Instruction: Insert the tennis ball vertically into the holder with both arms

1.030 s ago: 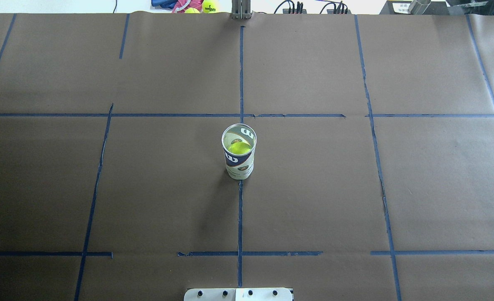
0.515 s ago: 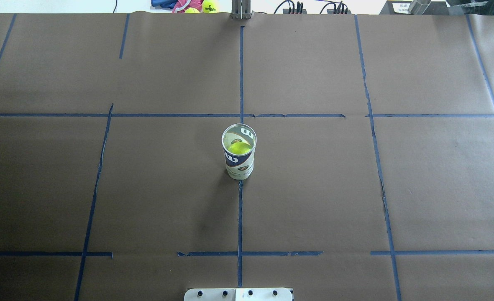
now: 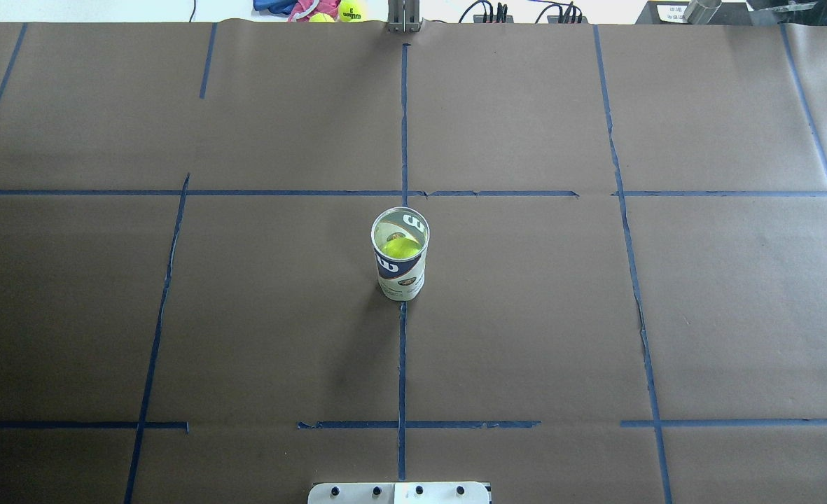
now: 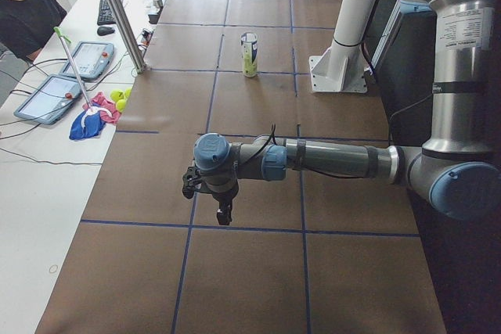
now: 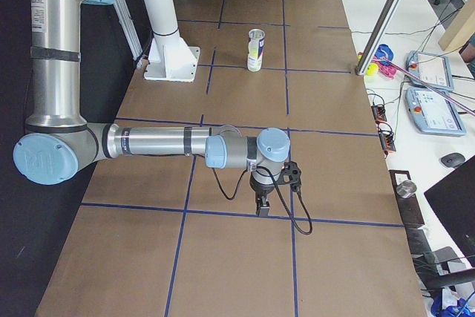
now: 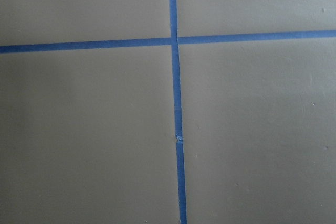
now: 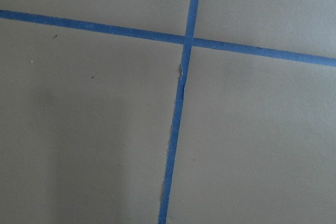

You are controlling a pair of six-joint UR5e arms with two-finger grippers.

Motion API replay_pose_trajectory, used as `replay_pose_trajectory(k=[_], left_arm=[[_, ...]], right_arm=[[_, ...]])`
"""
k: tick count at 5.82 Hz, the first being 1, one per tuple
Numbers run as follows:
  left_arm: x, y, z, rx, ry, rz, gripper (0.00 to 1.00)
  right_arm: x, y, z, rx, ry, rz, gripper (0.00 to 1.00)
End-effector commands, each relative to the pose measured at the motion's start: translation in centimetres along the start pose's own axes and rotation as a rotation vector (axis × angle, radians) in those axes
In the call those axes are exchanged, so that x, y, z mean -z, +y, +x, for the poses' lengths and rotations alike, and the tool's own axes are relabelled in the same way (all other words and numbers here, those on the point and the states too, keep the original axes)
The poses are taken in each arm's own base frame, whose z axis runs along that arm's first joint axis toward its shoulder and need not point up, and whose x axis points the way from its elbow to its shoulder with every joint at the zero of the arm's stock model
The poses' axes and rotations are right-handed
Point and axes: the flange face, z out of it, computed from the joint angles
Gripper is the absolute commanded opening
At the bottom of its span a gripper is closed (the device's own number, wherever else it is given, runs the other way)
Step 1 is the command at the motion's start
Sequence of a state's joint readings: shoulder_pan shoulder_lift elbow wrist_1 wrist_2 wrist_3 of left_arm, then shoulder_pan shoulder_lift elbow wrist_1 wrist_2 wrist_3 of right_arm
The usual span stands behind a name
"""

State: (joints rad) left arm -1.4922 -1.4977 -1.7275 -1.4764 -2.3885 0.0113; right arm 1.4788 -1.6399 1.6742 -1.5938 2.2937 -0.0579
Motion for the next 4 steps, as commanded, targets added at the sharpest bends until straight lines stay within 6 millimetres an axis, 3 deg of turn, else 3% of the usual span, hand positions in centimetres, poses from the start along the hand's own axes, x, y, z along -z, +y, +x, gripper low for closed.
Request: replay_pose_trajectory(k=[1,4], left_arm=[[-0.63,1.66,-0.15,-0.035,-0.005,-0.04,1.0],[-0.12,1.21,0.54,-0.061,0.0,-0.03,1.0]], right_arm=[[0.14,-0.39,-0.27,0.007,-0.007,0.004,1.0],[0.75,-0.92,-0.78,0.017,-0.006,0.017,1.0]])
